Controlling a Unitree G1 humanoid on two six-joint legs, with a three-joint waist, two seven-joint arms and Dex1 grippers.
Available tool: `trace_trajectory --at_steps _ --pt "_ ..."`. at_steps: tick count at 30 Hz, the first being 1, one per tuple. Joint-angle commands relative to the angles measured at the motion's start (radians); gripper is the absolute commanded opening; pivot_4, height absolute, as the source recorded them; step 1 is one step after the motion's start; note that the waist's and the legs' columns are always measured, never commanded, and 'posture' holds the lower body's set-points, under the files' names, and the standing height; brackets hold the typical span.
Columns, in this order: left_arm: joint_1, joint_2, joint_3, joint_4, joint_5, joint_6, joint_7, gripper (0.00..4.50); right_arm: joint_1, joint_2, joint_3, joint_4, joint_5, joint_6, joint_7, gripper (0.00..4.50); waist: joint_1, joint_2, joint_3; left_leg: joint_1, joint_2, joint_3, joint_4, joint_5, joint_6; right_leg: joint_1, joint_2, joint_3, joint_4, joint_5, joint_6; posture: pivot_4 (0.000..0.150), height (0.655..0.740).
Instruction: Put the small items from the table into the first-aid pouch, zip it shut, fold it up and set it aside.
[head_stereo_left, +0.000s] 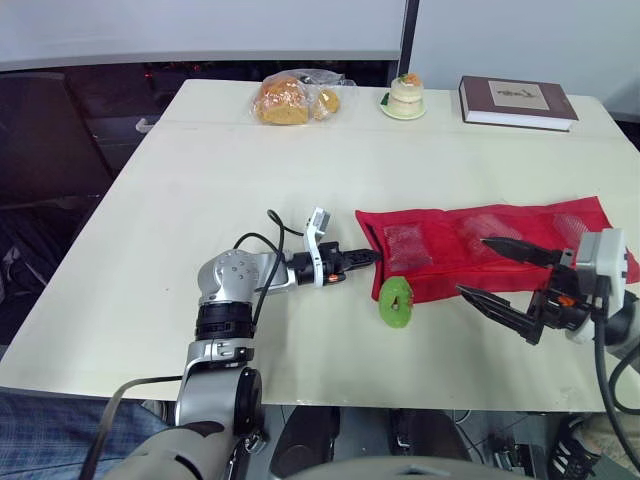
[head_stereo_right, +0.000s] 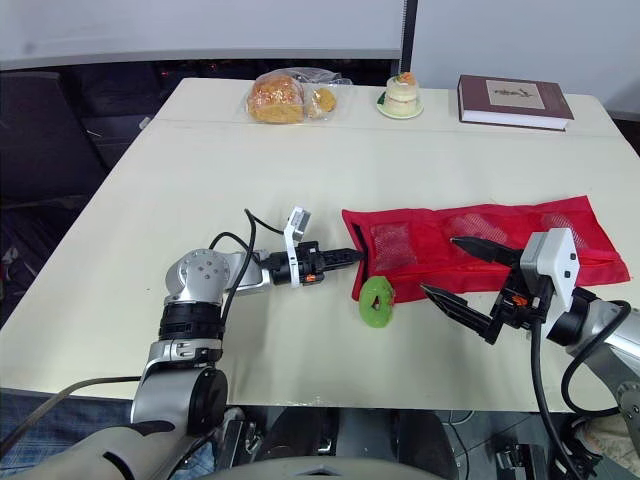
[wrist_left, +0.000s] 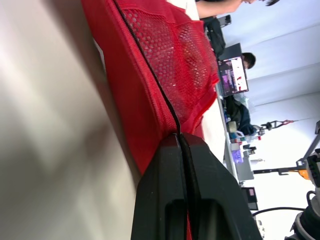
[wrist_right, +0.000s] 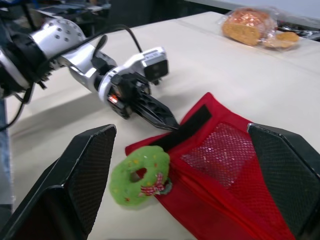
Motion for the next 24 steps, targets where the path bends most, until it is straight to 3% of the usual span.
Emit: trace_trajectory --at_steps 1,5,14,20,24 --pt "-0.004 0.020 -0.002 -0.018 -0.006 -0.004 -0.023 0.10 -0.021 0.010 0.090 -0.029 -0.076 -0.017 -0.031 4.50 0.000 0.000 0.000 0.000 0.000 0.000 0.000 0.000 0.000 0.000 0.000 0.000 0.000 0.000 0.000 0.150 0.7400" --pt "0.018 0.057 0.007 -0.051 -0.021 0.017 -0.034 0.10 -0.122 0.047 0.290 0.023 -0.177 -0.008 -0.041 4.50 -0.005 0.000 0.000 0.000 0.000 0.001 0.000 0.000 0.000 -0.001 0.000 0.000 0.000 0.000 0.000 0.150 0.7400" --pt "0.035 0.084 0.034 -0.063 -0.016 0.013 -0.018 0.10 -0.292 0.041 0.618 0.186 -0.345 -0.030 0.133 4.50 -0.001 -0.001 0.001 -0.001 0.000 0.000 -0.001 0.001 -0.001 -0.002 -0.001 -0.001 -0.001 0.000 0.000 0.150 0.7400" --pt "0.049 0.076 0.036 -0.085 -0.020 0.022 -0.006 0.10 -0.379 0.064 0.720 0.334 -0.482 -0.085 0.180 4.50 -0.002 -0.001 0.001 -0.001 0.000 0.000 -0.001 0.001 -0.001 -0.003 -0.002 -0.001 0.000 0.000 0.000 0.150 0.7400" --pt "0.058 0.089 0.039 -0.104 -0.028 0.030 -0.007 0.10 -0.352 0.062 0.696 0.338 -0.495 -0.111 0.192 4.50 -0.001 -0.001 0.001 -0.001 0.000 -0.001 -0.001 0.001 -0.003 -0.003 -0.003 -0.001 0.000 0.002 0.003 0.150 0.7400"
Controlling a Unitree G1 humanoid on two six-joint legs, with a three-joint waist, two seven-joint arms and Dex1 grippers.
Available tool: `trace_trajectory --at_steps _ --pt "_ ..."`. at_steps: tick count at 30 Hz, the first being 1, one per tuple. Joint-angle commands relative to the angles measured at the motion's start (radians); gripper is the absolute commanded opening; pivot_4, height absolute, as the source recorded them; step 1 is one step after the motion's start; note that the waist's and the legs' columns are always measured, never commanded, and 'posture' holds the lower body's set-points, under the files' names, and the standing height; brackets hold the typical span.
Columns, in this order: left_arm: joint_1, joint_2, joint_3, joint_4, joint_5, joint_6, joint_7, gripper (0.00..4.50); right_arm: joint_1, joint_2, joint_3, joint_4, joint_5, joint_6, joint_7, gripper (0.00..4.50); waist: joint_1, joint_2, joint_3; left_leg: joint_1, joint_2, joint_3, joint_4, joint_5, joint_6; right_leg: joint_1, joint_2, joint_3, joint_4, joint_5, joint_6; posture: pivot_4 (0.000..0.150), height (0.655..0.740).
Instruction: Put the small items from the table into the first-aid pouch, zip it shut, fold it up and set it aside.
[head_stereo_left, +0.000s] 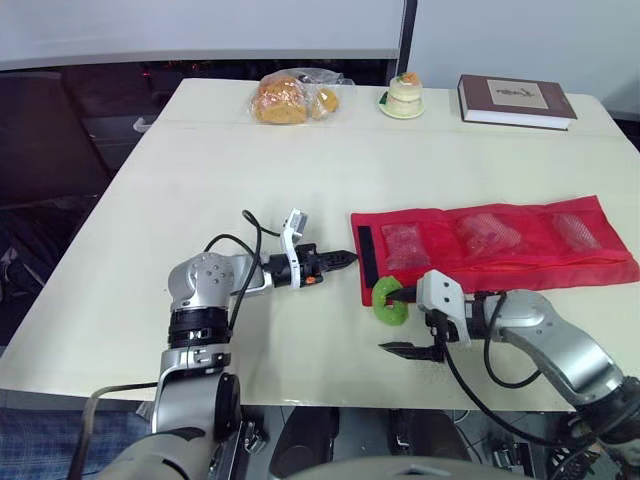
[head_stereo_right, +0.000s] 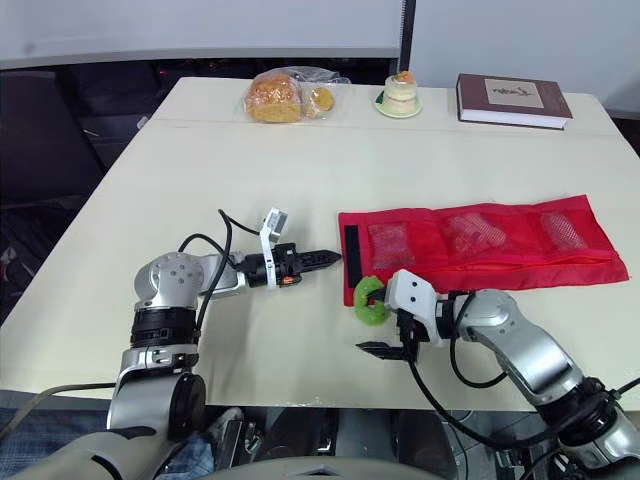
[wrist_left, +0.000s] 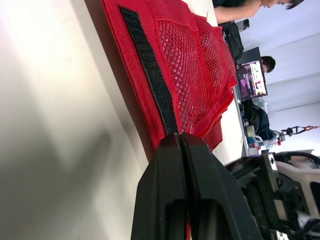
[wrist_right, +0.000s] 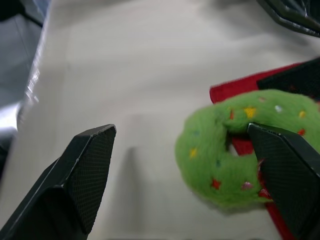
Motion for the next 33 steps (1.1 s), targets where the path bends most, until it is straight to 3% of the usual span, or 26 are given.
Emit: trace_trajectory --at_steps 1,8,14,18,25,26,33 --pt "0.010 0.018 0.014 -0.043 -0.015 0.008 -0.006 0.10 0.033 -0.002 -0.038 -0.025 0.006 -0.021 0.008 4.50 0.000 0.000 0.000 0.000 0.000 0.000 0.000 0.001 -0.002 0.000 0.000 0.000 0.000 0.000 0.000 0.150 0.7400" --pt "0.013 0.028 0.005 -0.049 -0.015 -0.007 -0.018 0.10 0.089 0.015 -0.158 -0.099 0.084 -0.027 -0.005 4.50 0.000 0.000 0.000 0.000 0.000 0.000 0.000 0.000 0.001 0.000 -0.002 0.000 0.000 0.000 0.000 0.150 0.7400" --pt "0.011 0.029 0.012 -0.046 -0.015 -0.017 -0.019 0.10 0.193 0.006 -0.413 -0.209 0.250 0.013 -0.054 4.50 0.000 0.000 0.000 -0.002 0.000 -0.002 0.000 0.000 0.001 0.000 -0.002 0.000 -0.001 0.000 0.000 0.150 0.7400" --pt "0.009 0.011 0.022 -0.037 -0.002 -0.007 0.027 1.03 0.245 -0.033 -0.587 -0.254 0.355 0.077 -0.080 4.50 0.002 0.000 0.001 -0.003 0.000 -0.002 0.000 -0.001 0.001 0.000 -0.003 0.000 -0.001 0.000 0.000 0.150 0.7400" --pt "-0.031 -0.039 0.046 -0.035 0.034 -0.013 0.145 4.28 0.334 -0.087 -0.797 -0.321 0.448 0.131 -0.120 4.50 0.003 0.000 0.001 -0.006 -0.001 -0.005 0.000 0.000 0.001 -0.002 -0.004 -0.002 -0.001 0.000 0.000 0.150 0.7400" --pt "-0.035 -0.045 0.039 -0.040 0.038 -0.010 0.153 4.48 0.341 -0.085 -0.806 -0.326 0.453 0.133 -0.127 4.50 0.003 0.000 0.001 -0.005 -0.001 -0.005 0.000 0.000 0.001 -0.002 -0.004 -0.001 -0.001 0.000 0.000 0.150 0.7400" --pt "-0.082 -0.105 -0.038 -0.045 0.070 0.064 0.219 4.48 0.374 -0.052 -0.806 -0.335 0.443 0.099 -0.158 4.50 0.004 0.000 0.001 0.001 -0.001 -0.003 0.000 0.000 0.000 0.003 0.002 0.000 0.000 -0.002 -0.002 0.150 0.7400"
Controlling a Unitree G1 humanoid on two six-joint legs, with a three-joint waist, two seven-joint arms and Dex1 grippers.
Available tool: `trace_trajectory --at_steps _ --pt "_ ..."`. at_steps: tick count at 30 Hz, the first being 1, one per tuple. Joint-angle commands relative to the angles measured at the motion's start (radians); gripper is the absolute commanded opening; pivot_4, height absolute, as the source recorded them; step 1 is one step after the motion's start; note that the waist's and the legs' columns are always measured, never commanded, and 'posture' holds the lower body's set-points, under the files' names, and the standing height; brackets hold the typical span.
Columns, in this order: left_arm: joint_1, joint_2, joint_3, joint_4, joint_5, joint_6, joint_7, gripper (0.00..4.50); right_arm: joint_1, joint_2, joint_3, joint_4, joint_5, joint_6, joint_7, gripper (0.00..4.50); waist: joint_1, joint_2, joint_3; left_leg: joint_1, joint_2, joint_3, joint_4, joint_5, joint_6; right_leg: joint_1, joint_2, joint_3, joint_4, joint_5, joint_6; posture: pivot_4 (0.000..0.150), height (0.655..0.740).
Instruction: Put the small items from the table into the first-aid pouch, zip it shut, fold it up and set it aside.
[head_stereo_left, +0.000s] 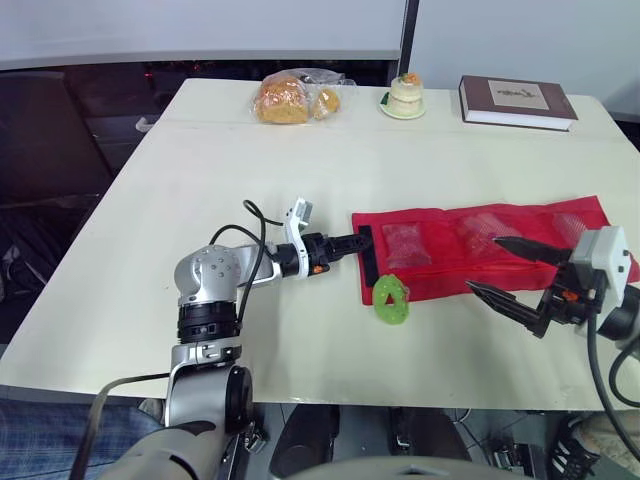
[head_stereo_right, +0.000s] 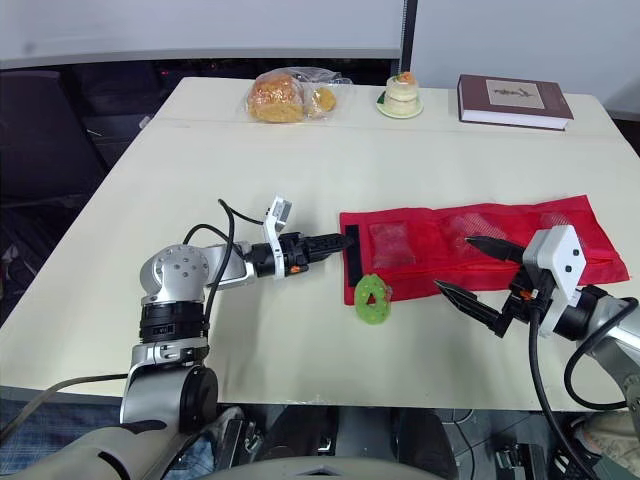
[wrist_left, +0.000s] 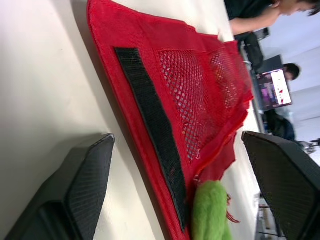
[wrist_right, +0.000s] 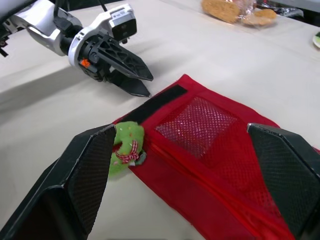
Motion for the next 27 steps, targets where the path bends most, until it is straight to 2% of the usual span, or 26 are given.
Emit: trace_trajectory --at_steps 1,7,11,12,14,17,19,22,27 --pt "-0.016 -0.035 -0.034 0.011 0.018 0.067 0.038 4.48 0.002 0.010 -0.016 -0.031 0.004 -0.035 -0.009 4.50 0.001 0.000 0.000 0.000 0.000 0.000 0.000 0.000 0.000 0.000 0.000 0.000 0.000 0.000 0.000 0.150 0.7400" --pt "-0.066 -0.128 0.052 0.084 -0.003 0.093 0.064 4.48 0.037 0.017 -0.030 -0.006 -0.018 -0.081 0.015 4.50 0.002 0.000 0.000 -0.001 -0.001 0.001 0.000 0.000 0.001 0.000 0.000 -0.001 -0.001 0.002 0.004 0.150 0.7400" --pt "-0.072 -0.169 0.120 0.096 -0.016 0.117 0.074 3.38 0.040 0.013 -0.026 -0.008 -0.015 -0.089 0.013 4.50 -0.002 0.000 0.000 -0.002 -0.001 0.001 0.000 -0.001 0.001 -0.001 0.000 -0.001 -0.002 0.002 0.004 0.150 0.7400" --pt "-0.075 -0.177 0.141 0.103 -0.021 0.121 0.077 2.80 0.038 0.011 -0.024 -0.009 -0.013 -0.088 0.010 4.50 -0.002 -0.001 0.000 -0.003 -0.001 0.001 0.000 -0.001 0.001 -0.003 0.001 -0.001 -0.002 0.002 0.004 0.150 0.7400" --pt "-0.071 -0.175 0.151 0.102 -0.023 0.122 0.067 2.20 0.033 0.009 -0.016 -0.012 -0.008 -0.087 0.010 4.50 -0.004 -0.001 0.000 -0.006 -0.001 0.000 0.000 0.000 0.000 -0.005 0.001 -0.001 -0.001 0.002 0.004 0.150 0.7400" --pt "-0.065 -0.163 0.150 0.098 -0.018 0.118 0.054 0.72 0.020 0.005 -0.002 -0.021 0.004 -0.076 0.004 4.50 -0.004 0.000 0.000 -0.006 0.000 0.000 0.000 0.000 0.000 -0.007 0.002 -0.001 0.000 0.002 0.003 0.150 0.7400" --pt "-0.058 -0.144 0.148 0.094 -0.012 0.106 0.045 0.08 0.002 0.001 0.019 -0.033 0.016 -0.061 -0.001 4.50 -0.003 0.000 0.000 -0.006 0.000 0.000 0.000 0.000 -0.001 -0.007 0.002 -0.001 0.000 0.002 0.003 0.150 0.7400" --pt "-0.050 -0.125 0.151 0.089 -0.011 0.097 0.032 0.08 -0.026 -0.004 0.061 -0.047 0.023 -0.039 -0.009 4.50 -0.005 0.000 0.000 -0.006 0.000 0.001 0.000 0.000 -0.001 -0.007 0.002 -0.001 0.000 0.002 0.003 0.150 0.7400" --pt "-0.042 -0.097 0.152 0.087 -0.009 0.085 0.015 0.08 -0.100 0.014 0.234 -0.065 -0.020 -0.009 -0.029 4.50 -0.005 -0.001 0.000 -0.006 0.000 0.000 0.000 0.001 -0.001 -0.007 0.002 -0.001 0.000 0.002 0.003 0.150 0.7400"
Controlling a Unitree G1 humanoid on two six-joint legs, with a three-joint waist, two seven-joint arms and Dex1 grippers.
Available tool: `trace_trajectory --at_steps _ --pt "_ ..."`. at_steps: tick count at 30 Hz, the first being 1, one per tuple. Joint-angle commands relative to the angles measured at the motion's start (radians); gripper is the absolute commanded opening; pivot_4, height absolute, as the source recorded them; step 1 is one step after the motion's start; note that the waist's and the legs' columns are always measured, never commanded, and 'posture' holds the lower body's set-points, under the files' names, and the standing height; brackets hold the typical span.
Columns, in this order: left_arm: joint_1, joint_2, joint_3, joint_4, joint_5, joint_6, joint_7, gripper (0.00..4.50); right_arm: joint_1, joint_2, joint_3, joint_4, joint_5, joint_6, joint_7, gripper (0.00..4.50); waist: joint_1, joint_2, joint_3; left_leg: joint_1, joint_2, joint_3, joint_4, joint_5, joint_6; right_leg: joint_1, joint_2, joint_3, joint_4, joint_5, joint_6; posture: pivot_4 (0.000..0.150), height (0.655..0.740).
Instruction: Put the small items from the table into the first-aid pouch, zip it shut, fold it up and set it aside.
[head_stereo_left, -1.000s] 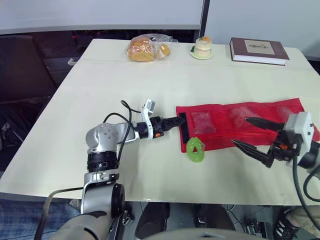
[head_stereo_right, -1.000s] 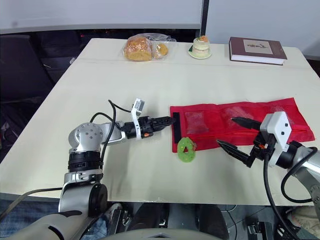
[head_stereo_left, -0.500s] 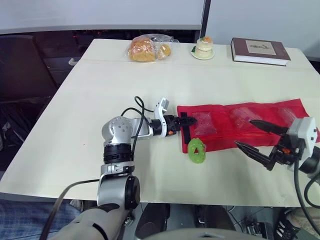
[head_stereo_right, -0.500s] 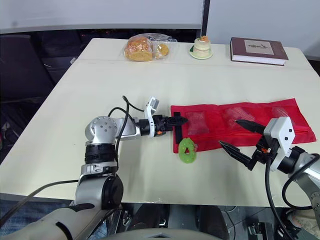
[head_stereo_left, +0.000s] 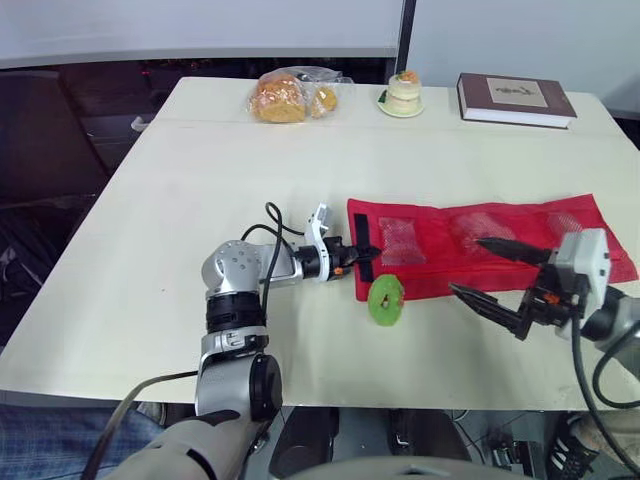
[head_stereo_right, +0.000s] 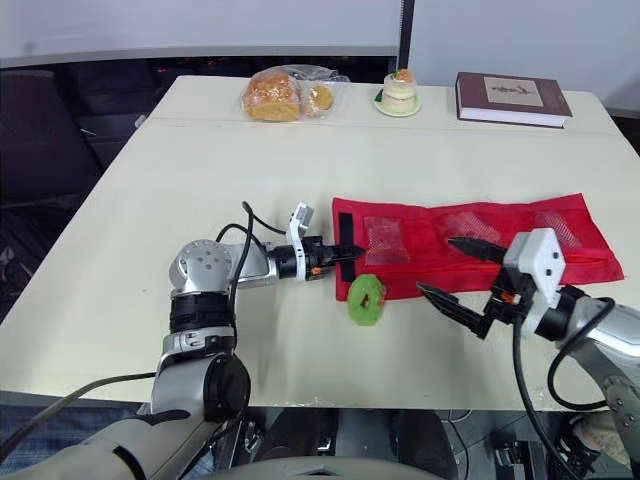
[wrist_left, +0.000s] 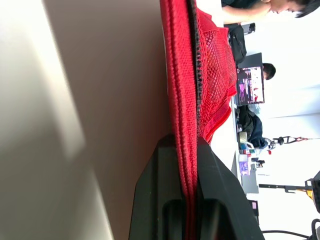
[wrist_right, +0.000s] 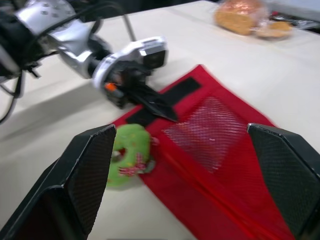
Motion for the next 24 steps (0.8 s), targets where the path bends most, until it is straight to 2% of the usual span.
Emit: trace_trajectory --at_steps 1,8,16,21,23,24 --pt "0.007 0.034 0.008 -0.025 -0.011 -0.020 -0.024 0.08 -0.069 0.016 0.169 -0.034 -0.053 0.010 -0.004 4.50 0.000 0.000 0.000 0.000 0.000 0.000 0.000 0.000 0.000 0.000 0.000 0.000 0.000 0.000 0.000 0.150 0.7400" --pt "0.011 0.052 0.012 -0.016 -0.007 -0.029 -0.029 0.08 -0.297 0.069 0.532 0.171 -0.251 -0.040 0.141 4.50 -0.017 -0.001 0.001 0.001 0.000 0.000 0.000 0.002 -0.004 0.000 0.000 0.000 0.001 0.000 0.000 0.150 0.7400" --pt "0.015 0.065 0.011 -0.003 -0.001 -0.040 -0.033 0.08 -0.421 0.094 0.684 0.370 -0.397 -0.099 0.251 4.50 -0.019 -0.001 0.001 0.001 0.000 -0.002 0.000 0.003 -0.005 0.000 -0.001 -0.001 0.001 0.000 0.000 0.150 0.7400" --pt "0.023 0.063 0.005 -0.010 0.000 -0.050 -0.033 0.08 -0.434 0.110 0.764 0.461 -0.560 -0.159 0.216 4.50 -0.022 -0.001 0.000 0.001 0.000 -0.003 0.000 0.003 -0.006 0.000 -0.003 -0.001 0.002 0.001 -0.001 0.150 0.7400" --pt "0.027 0.062 0.003 -0.013 0.000 -0.052 -0.034 0.00 -0.431 0.136 0.758 0.476 -0.586 -0.165 0.186 4.08 -0.023 -0.001 0.000 0.001 0.000 -0.003 0.000 0.004 -0.008 0.000 -0.004 -0.001 0.002 0.001 -0.002 0.150 0.7400" --pt "0.029 0.062 0.001 -0.014 0.000 -0.054 -0.034 0.00 -0.429 0.144 0.756 0.480 -0.594 -0.169 0.179 3.64 -0.023 -0.001 0.000 0.002 0.000 -0.004 0.000 0.005 -0.008 0.000 -0.004 -0.001 0.002 0.002 -0.003 0.150 0.7400"
